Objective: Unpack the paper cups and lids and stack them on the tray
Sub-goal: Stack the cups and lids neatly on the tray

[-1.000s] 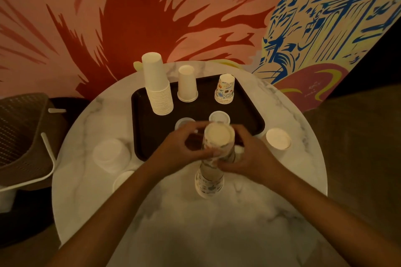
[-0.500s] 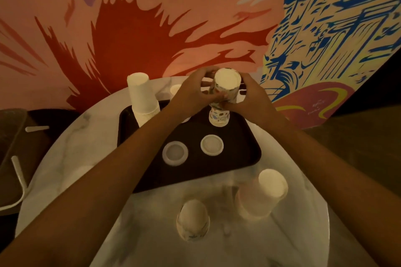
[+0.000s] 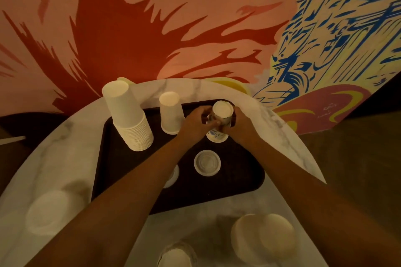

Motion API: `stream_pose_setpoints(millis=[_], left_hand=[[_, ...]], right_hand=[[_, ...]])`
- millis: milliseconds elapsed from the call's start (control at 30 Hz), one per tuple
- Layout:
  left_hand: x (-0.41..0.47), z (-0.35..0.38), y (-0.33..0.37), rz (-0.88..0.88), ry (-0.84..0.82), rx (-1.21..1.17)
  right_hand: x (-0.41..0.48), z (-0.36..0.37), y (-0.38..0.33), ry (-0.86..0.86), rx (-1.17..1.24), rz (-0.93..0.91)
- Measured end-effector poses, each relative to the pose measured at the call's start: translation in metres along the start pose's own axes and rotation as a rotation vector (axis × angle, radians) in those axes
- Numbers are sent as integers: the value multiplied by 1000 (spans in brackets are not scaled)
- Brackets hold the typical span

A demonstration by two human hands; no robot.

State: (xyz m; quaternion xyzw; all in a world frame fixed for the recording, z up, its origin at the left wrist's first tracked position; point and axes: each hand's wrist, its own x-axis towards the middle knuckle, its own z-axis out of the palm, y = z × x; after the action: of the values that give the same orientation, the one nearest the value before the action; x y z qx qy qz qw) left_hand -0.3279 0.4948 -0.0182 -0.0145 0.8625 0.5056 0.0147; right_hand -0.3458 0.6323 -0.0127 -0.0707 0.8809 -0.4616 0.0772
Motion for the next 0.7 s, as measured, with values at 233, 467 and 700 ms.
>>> stream_pose_setpoints(millis=[233,467,700], left_hand=[[-12,-2,-4,-140,-112,5],[-71,-29,0,-132,-244,-41],[-148,-58,4,-60,-271,-42]], right_hand=[[4,11,14,-76,-53,122],[-31,-17,-3,9,-132,121],[-112,-25,-44,44,-126,-21]])
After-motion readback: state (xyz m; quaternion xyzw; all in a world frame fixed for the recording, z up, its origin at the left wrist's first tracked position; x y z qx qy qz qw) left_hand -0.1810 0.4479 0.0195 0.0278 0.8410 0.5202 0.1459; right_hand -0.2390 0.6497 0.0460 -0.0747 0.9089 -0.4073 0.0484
